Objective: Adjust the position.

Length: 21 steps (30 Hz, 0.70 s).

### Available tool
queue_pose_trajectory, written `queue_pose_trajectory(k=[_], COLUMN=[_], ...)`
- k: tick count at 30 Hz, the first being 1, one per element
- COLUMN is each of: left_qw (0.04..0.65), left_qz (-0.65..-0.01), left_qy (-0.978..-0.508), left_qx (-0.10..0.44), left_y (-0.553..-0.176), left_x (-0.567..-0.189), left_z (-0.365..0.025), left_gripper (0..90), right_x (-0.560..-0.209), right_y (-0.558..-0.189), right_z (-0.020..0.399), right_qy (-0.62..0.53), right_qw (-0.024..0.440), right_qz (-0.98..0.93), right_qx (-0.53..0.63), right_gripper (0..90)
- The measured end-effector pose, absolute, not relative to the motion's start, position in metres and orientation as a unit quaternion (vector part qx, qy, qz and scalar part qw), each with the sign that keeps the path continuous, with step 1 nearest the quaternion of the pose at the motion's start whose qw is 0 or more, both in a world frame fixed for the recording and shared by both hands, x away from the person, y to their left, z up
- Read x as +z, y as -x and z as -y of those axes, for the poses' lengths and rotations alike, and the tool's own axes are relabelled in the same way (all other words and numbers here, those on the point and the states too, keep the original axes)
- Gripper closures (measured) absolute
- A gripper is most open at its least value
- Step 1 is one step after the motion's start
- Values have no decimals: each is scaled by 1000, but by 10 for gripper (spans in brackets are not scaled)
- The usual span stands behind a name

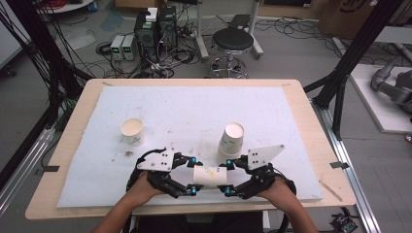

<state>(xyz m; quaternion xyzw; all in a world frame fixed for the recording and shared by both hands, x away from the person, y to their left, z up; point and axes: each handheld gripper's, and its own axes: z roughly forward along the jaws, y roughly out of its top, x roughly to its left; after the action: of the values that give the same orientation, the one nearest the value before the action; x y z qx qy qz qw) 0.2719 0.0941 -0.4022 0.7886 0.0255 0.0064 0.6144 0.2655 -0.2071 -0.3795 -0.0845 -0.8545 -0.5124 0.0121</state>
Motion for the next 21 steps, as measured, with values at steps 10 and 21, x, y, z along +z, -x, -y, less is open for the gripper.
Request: queue_pose_trajectory(k=[10,21], left_qw=[535,466], left_qz=[-43,-29], left_qy=[-844,-885], left_qx=[-3,9], left_y=[-275,-277], left_x=[-384,-364], left_z=[-92,-86], left_gripper=[361,388], right_x=[-367,-362], right_y=[-262,-263], right_z=[199,178], right_qy=[85,56], right_qw=[-31,-62], right_qz=[873,905], right_qx=[-479,-417], right_gripper=[227,227])
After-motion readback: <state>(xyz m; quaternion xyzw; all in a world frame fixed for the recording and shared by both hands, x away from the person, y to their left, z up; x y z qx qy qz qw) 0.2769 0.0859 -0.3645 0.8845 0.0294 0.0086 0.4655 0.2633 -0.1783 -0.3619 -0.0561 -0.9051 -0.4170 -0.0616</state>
